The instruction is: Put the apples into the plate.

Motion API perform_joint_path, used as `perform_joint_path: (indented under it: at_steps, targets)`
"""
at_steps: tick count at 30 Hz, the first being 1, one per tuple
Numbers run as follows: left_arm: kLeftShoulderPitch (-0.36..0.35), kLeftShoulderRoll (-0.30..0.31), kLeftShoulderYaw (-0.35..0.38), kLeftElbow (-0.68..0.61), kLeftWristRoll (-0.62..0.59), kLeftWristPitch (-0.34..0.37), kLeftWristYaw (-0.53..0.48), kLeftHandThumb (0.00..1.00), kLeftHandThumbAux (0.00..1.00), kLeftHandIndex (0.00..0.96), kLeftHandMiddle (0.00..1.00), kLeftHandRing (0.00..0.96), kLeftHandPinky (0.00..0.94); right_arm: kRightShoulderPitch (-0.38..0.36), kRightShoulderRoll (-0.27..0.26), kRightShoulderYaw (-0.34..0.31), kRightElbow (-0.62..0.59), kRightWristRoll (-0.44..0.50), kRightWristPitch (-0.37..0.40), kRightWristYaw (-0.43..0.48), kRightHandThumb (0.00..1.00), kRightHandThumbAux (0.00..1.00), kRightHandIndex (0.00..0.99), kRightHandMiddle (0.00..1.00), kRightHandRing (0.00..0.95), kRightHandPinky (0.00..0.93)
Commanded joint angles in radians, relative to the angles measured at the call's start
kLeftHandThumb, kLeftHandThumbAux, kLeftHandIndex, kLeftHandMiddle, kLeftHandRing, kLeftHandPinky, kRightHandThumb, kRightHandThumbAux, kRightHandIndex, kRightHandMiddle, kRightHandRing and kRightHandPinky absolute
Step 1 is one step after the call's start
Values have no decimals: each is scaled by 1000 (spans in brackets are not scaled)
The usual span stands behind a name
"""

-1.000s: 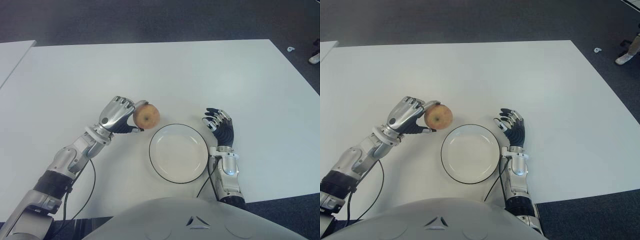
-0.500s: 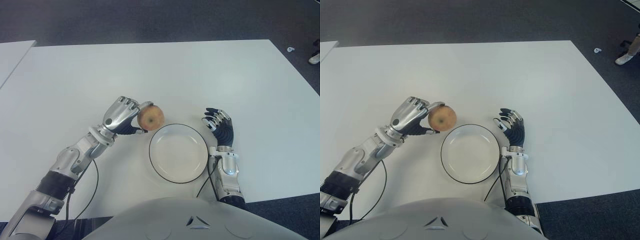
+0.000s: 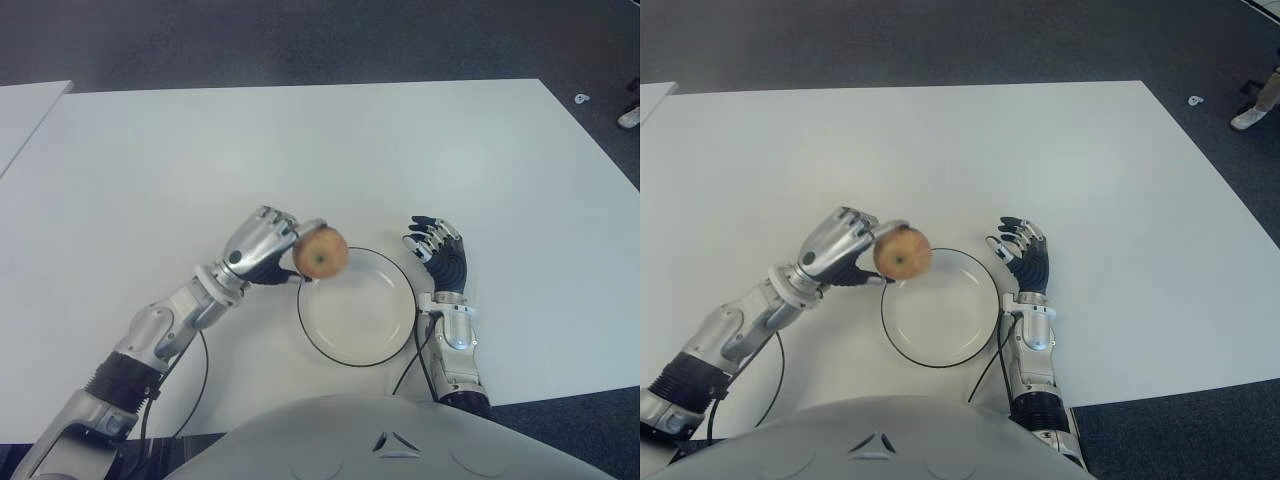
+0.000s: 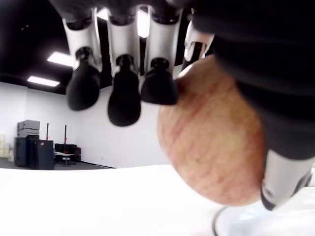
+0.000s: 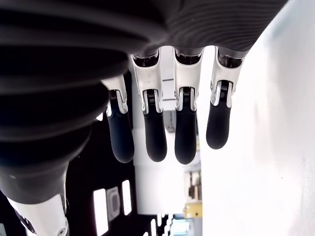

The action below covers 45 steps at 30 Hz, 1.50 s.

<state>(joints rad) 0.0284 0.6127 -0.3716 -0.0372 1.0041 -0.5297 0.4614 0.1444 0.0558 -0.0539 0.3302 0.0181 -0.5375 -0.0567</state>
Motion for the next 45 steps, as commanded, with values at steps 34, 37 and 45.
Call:
perform_joint_path:
  at_steps: [34,37,45]
  targets:
    - [59,-22,-129,7,80,-12,-52,719,699,443,823,791,784,126,77,30,182,0,65,-23,690,730,406,374,367,357]
    - [60,-28,-141,29,89,-5,-41,719,699,443,825,793,789,127,79,29,178,-3,72,-30,690,730,406,373,366,364]
    - [45,-34,-154,62,92,-1,-50,720,697,443,813,781,777,124,72,26,186,-6,67,-33,689,730,406,375,372,384]
